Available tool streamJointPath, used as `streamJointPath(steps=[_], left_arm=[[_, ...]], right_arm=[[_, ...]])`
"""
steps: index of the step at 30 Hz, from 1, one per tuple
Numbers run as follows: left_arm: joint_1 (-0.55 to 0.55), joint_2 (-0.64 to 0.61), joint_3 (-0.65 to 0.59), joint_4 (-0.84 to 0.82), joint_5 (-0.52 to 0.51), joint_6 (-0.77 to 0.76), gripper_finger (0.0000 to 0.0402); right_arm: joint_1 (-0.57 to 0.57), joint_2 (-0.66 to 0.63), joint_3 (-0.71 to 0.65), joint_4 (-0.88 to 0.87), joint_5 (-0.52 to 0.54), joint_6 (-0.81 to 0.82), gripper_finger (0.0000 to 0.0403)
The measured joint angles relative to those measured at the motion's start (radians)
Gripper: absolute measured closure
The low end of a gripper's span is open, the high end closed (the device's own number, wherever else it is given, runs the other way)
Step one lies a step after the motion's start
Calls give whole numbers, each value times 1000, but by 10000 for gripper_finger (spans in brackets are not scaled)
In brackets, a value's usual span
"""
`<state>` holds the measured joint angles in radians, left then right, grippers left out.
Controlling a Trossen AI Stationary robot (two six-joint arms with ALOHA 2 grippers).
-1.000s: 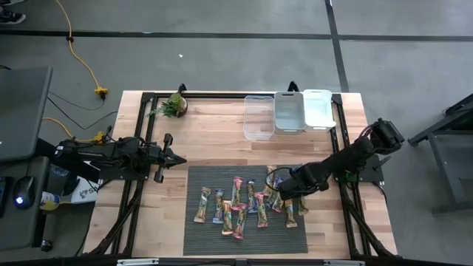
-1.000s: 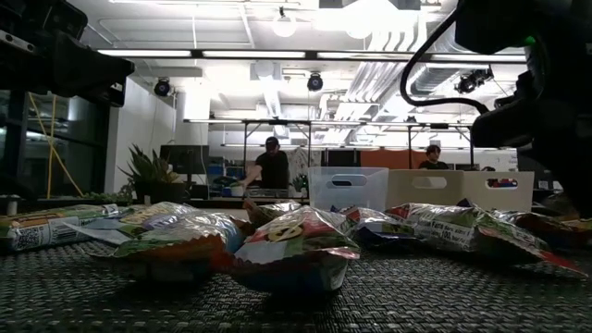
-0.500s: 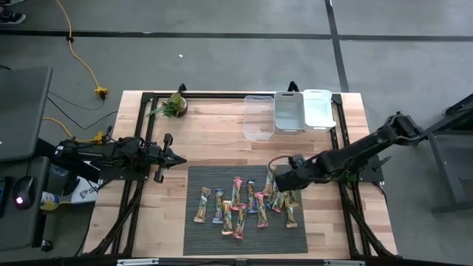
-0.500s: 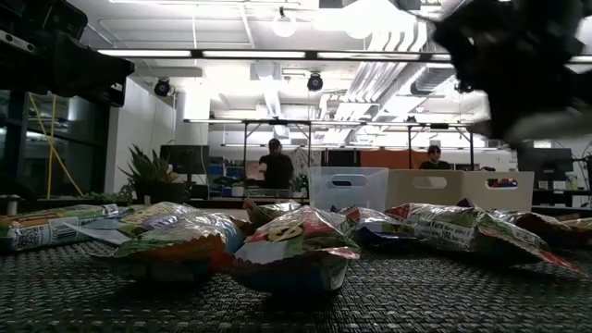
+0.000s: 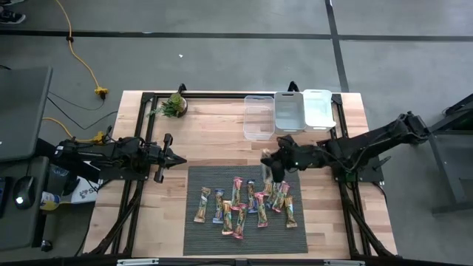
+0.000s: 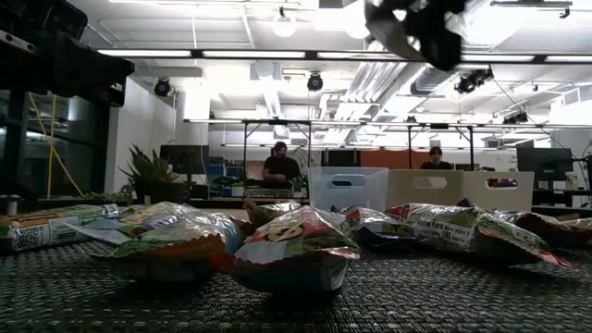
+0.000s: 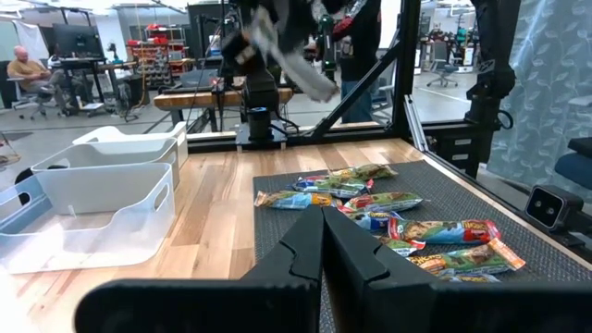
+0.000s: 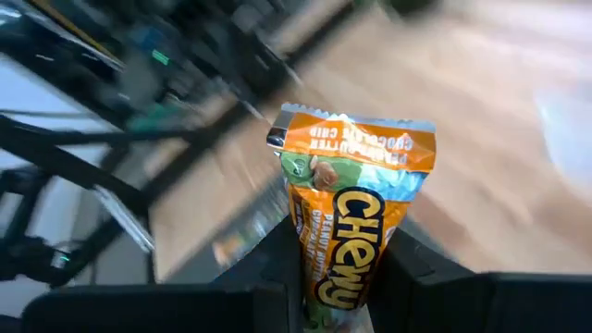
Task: Pick and place Granola Bars by type
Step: Put the yellow granola bar into the transparent bin
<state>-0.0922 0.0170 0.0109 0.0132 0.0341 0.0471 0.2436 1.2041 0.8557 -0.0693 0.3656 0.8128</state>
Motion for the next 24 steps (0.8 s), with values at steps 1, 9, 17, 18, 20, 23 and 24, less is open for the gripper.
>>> streamJointPath(steps=[1,9,17,18,20,23,24], left_arm=[[0,0,0,0,0,0,401],[0,0,0,0,0,0,401],[0,0,0,0,0,0,401],[0,0,0,0,0,0,401],[0,0,0,0,0,0,401],[0,0,0,0,0,0,401],[0,0,0,0,0,0,401]], right_arm=[[-5,0,0,38,-1,-46,329],[-15,1,0,298,-32,-387,329],[-14,1,37,400,-16,-554,329],[-14,1,58,390,-4,-579,329],[-15,1,111,350,19,-633,329],[-23,1,224,231,42,-709,329],[-28,1,270,179,47,-730,329]])
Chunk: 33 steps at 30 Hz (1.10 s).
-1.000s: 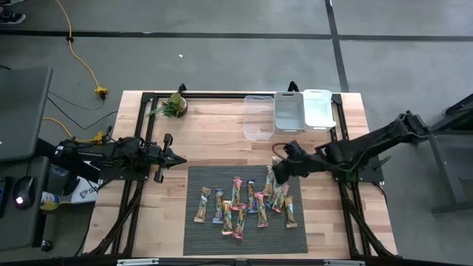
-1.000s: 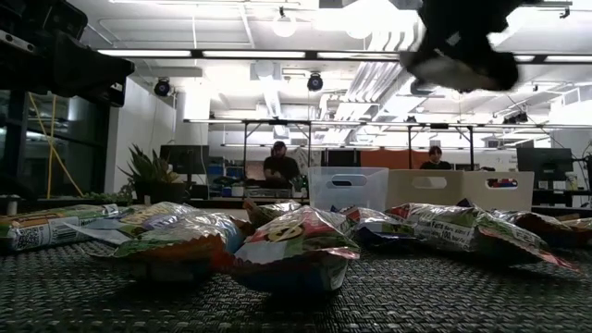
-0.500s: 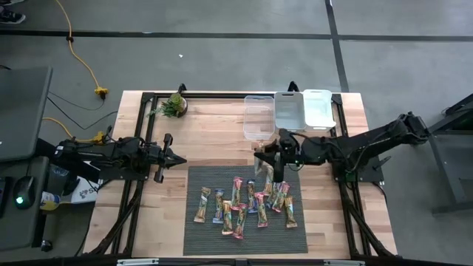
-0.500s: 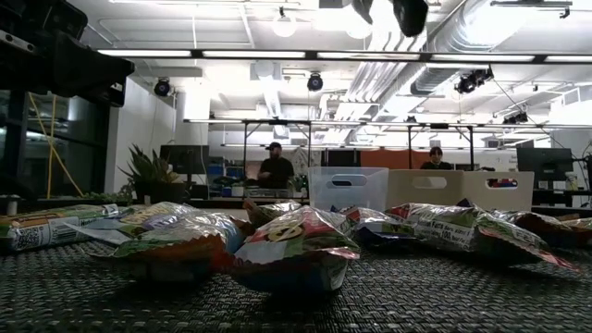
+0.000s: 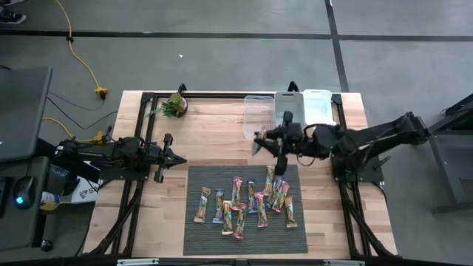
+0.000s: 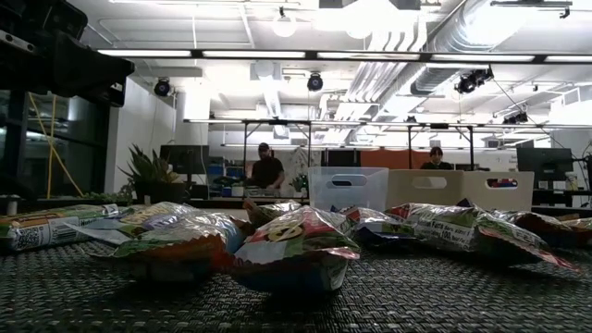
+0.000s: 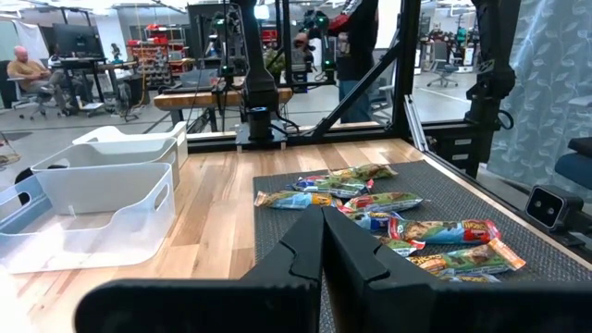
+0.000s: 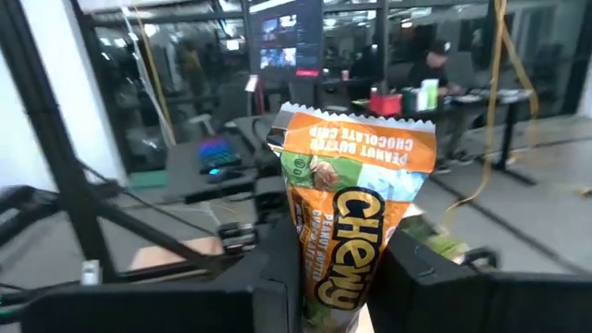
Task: Pick and place Granola Bars by type
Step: Put the yellow granola bar into the transparent bin
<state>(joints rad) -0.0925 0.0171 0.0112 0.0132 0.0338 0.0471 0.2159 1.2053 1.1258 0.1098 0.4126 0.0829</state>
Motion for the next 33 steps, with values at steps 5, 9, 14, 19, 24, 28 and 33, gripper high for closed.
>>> streamJointPath(steps=[5,9,14,19,24,28,33], left_arm=[[0,0,0,0,0,0,401],[0,0,0,0,0,0,401],[0,0,0,0,0,0,401],[0,0,0,0,0,0,401],[0,0,0,0,0,0,401],[0,0,0,0,0,0,401],[0,0,0,0,0,0,401]], right_arm=[[-43,0,223,-220,54,-43,329],[-90,10,389,-349,106,-105,329],[-165,79,574,-426,160,-233,329],[-260,222,788,-477,163,-270,329],[-344,403,989,-611,186,-175,329],[-408,535,1103,-802,252,-17,329],[-492,644,1120,-1032,269,252,329]])
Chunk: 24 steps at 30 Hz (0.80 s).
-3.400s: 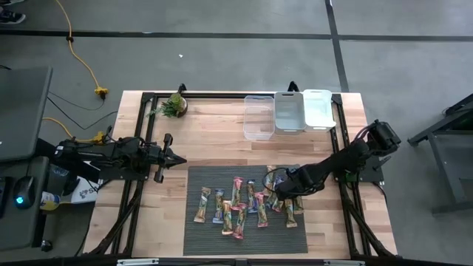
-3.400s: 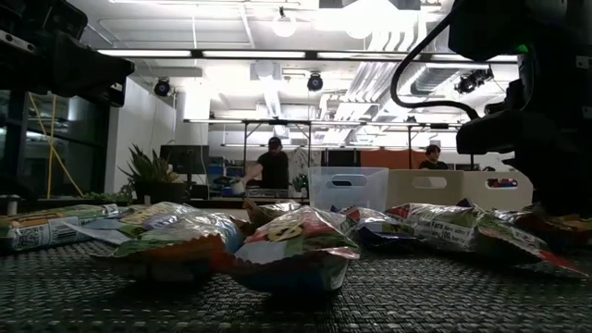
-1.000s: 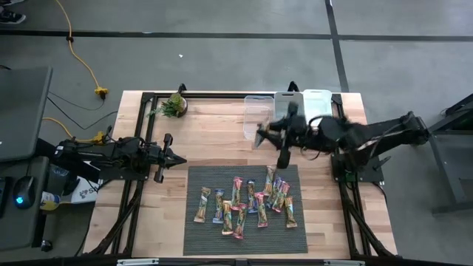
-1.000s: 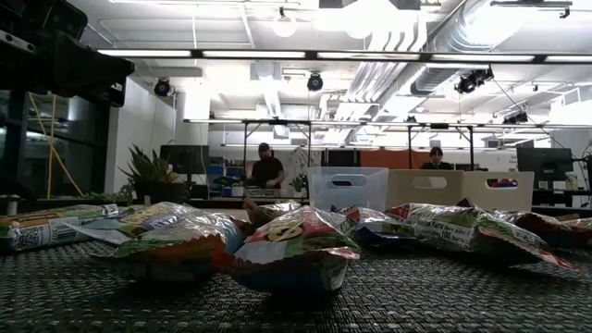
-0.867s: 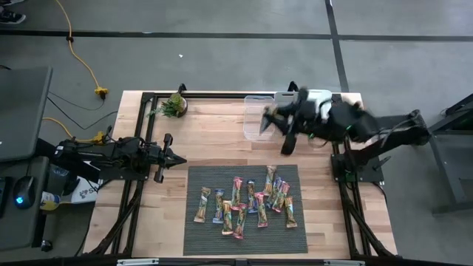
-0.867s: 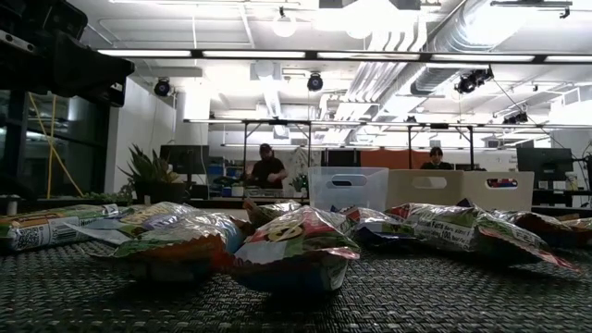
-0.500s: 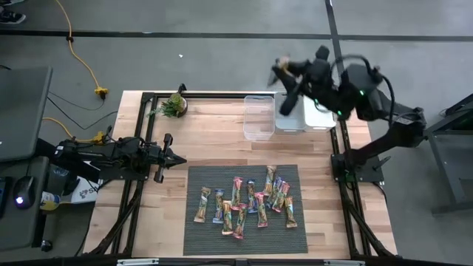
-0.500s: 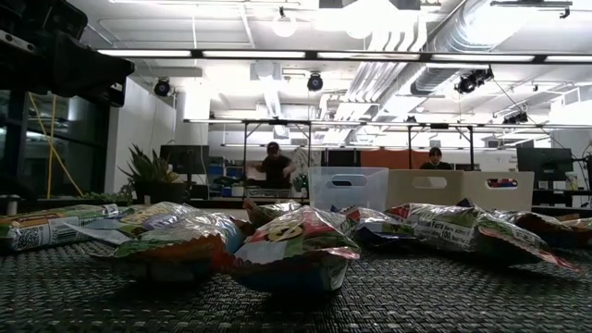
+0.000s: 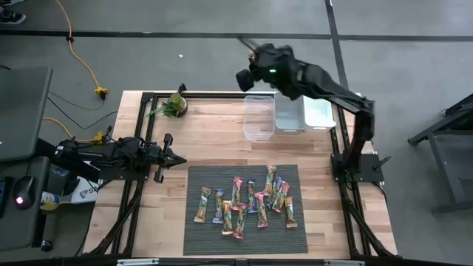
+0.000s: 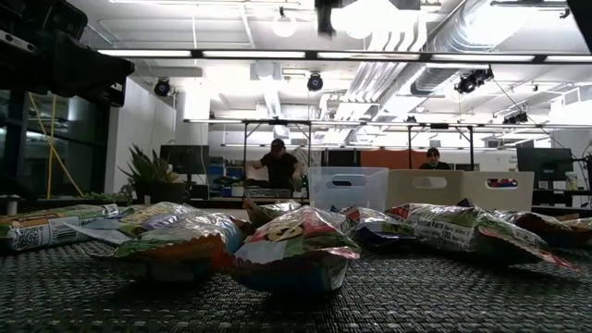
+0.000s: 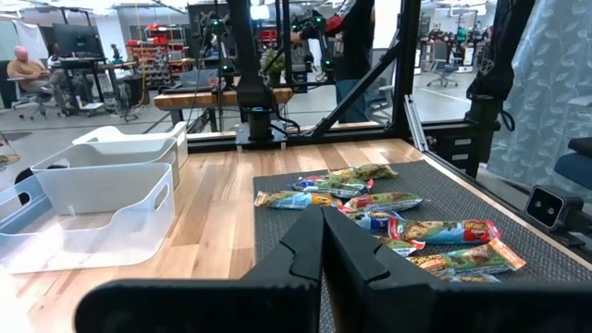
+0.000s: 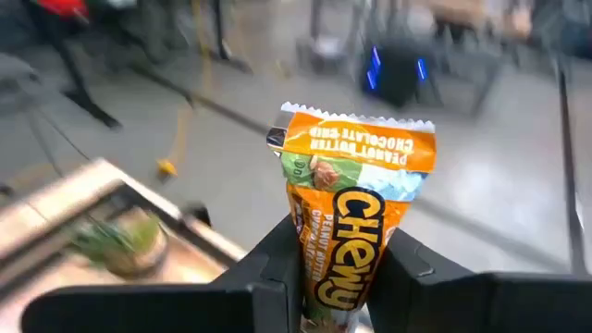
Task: Pick and place Granola Bars by type
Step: Put the yellow granola bar into the transparent bin
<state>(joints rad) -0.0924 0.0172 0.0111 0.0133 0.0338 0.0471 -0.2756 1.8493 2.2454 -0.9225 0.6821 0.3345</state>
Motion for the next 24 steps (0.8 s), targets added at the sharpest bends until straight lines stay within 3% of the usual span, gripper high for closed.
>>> streamJointPath(steps=[6,12,24], left_arm=[[0,0,0,0,0,0,401],[0,0,0,0,0,0,401],[0,0,0,0,0,0,401]], right_arm=[[-77,50,-141,-40,-174,154,329],[-128,51,-361,-8,-221,250,329],[-194,51,-757,327,-471,408,329]])
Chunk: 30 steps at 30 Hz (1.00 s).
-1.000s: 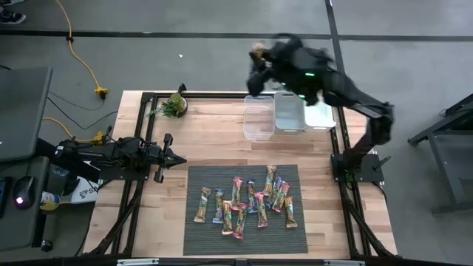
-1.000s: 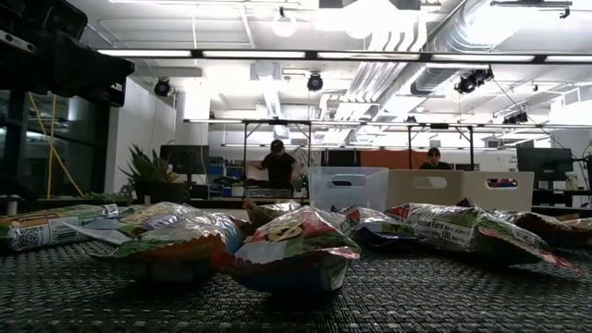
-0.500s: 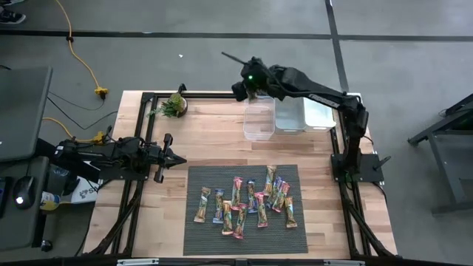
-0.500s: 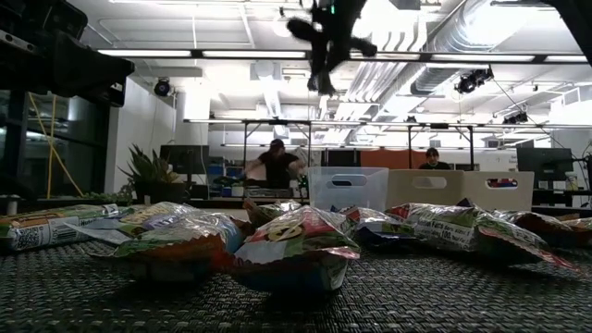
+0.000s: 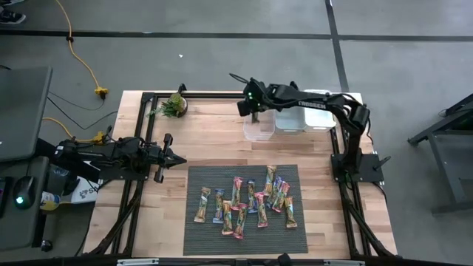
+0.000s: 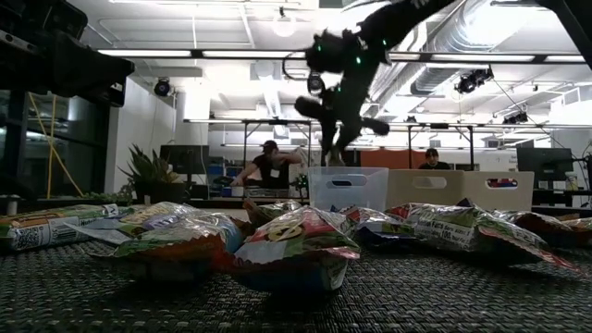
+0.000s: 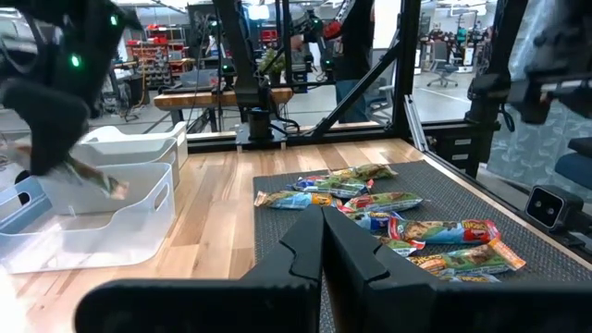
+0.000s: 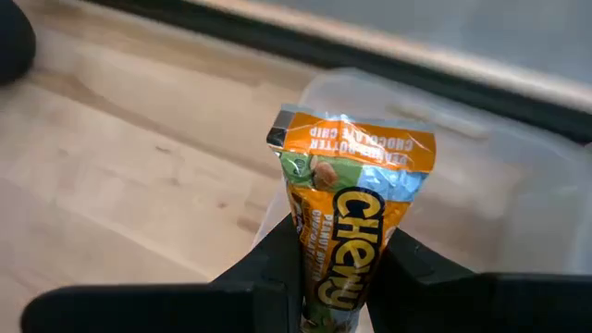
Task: Pick and place Granola Bars by type
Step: Put the yellow granola bar into the transparent bin
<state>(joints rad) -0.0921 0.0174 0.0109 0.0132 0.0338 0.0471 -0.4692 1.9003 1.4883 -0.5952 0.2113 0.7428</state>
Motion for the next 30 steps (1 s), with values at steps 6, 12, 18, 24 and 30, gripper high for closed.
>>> streamJointPath(steps=[6,12,18,24,30], left_arm=[[0,0,0,0,0,0,401],[0,0,0,0,0,0,401],[0,0,0,0,0,0,401],[0,0,0,0,0,0,401],[0,0,0,0,0,0,401]], right_arm=[[-10,0,-87,63,-28,19,329],[-17,0,-98,75,-47,12,329],[-30,0,-98,85,-109,9,314],[-31,0,-98,85,-95,14,275],[-31,-1,-98,85,-90,9,243]])
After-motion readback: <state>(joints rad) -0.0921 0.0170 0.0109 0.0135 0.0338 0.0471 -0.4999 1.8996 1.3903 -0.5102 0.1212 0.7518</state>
